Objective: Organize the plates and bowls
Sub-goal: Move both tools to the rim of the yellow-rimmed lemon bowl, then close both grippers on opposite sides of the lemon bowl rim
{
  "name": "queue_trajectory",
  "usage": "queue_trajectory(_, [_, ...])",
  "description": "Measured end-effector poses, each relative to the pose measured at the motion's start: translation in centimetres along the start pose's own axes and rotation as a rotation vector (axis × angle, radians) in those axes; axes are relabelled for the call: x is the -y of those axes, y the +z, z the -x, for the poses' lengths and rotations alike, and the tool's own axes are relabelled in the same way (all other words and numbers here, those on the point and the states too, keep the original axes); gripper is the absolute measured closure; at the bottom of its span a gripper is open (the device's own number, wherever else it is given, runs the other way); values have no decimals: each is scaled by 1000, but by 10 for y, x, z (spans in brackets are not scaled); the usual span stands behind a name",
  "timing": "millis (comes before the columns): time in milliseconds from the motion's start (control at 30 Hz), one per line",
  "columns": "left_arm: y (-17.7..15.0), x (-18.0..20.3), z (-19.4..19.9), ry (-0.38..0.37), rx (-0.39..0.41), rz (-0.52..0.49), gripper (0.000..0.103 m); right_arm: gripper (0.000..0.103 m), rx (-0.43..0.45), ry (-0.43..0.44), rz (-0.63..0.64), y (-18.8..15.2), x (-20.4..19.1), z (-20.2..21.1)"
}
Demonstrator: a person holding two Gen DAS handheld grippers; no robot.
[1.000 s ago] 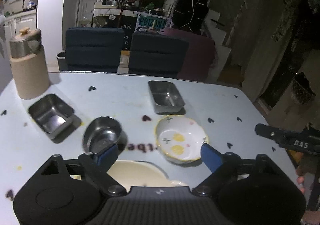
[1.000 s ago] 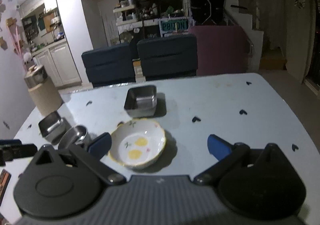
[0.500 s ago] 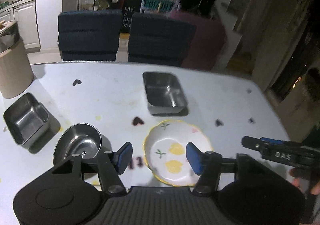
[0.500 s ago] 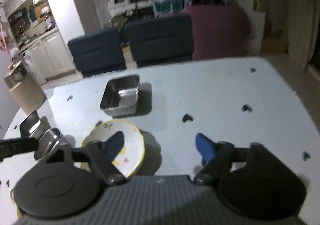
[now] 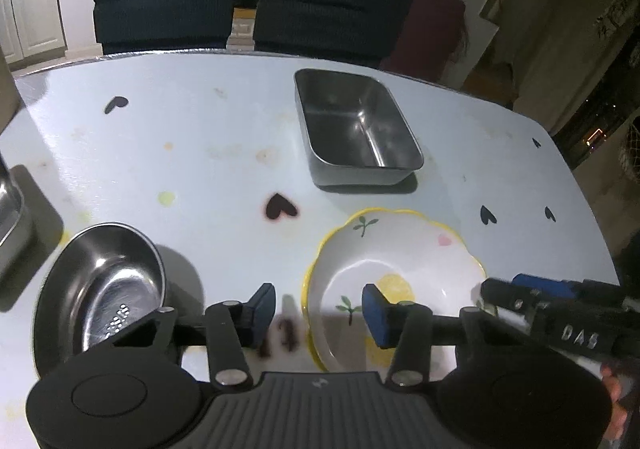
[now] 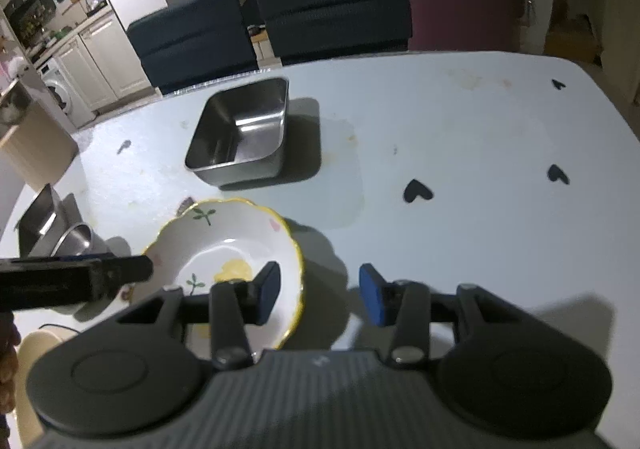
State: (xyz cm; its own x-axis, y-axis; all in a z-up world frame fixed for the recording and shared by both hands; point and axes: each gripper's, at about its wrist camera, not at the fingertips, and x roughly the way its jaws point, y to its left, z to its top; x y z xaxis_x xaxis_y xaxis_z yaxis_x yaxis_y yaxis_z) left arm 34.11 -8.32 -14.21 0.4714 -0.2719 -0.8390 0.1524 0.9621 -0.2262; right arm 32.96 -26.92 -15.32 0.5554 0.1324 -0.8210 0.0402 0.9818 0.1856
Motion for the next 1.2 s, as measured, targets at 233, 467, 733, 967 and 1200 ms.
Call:
queue_trajectory(233, [4, 5, -16, 11, -60, -22, 76, 58, -33, -42, 47, 1, -15, -17])
queue_trajectory(467, [1, -2, -23, 25, -88, -28, 81, 79, -77, -42, 62, -5, -17, -30])
queue_trajectory(733, [-2, -1, -29, -2, -89, -43, 87, 84, -106, -18, 71, -9, -22, -41])
queue_trajectory(967, [-1, -1, -29, 2, -61, -44, 92, 88, -96, -4, 12, -7, -16, -43])
queue_trajectory(1200, [-4, 2, -25, -3, -31, -44, 93, 89, -87, -12, -12, -11, -14, -38])
